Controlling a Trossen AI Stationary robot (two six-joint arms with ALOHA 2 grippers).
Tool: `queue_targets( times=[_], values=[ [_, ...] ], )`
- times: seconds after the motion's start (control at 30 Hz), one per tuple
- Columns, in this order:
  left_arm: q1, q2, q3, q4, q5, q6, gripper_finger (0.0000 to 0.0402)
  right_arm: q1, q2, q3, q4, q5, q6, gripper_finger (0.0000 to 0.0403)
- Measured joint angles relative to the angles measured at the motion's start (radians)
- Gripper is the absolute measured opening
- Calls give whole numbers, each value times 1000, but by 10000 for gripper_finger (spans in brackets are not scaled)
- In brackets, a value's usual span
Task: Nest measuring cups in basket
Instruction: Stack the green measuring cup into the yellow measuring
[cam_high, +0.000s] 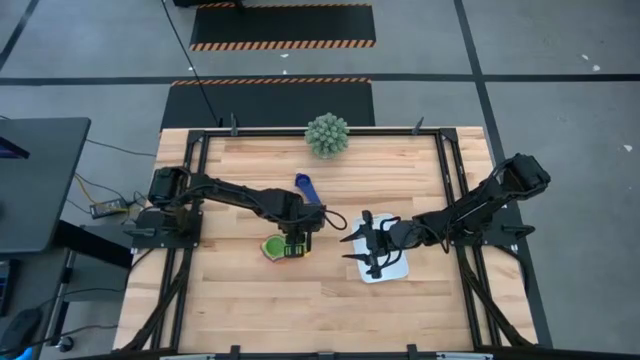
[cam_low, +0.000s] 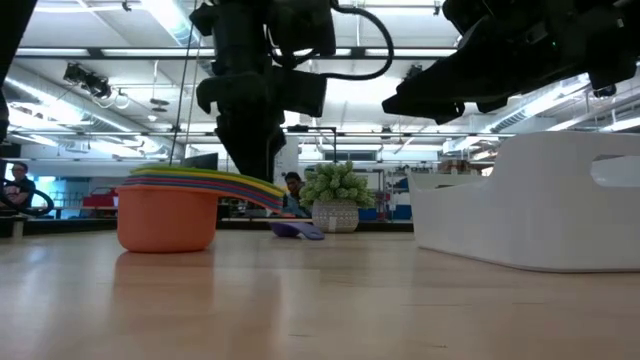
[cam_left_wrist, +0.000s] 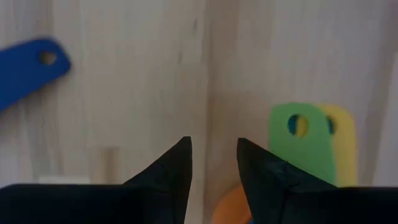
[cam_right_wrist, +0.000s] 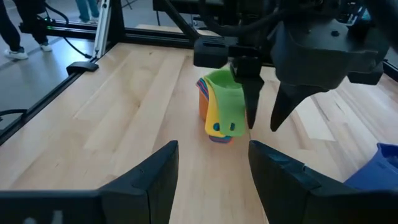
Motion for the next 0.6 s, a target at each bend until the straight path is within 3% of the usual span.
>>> queue_targets(
  times=[0.37,0.6],
  values=[
    [-22,0,0,68,2,54,132,3,5,0,4,-15,-3,202],
    [-19,-3,0,60,1,65,132,29,119,59,43,8,-11,202]
  ],
)
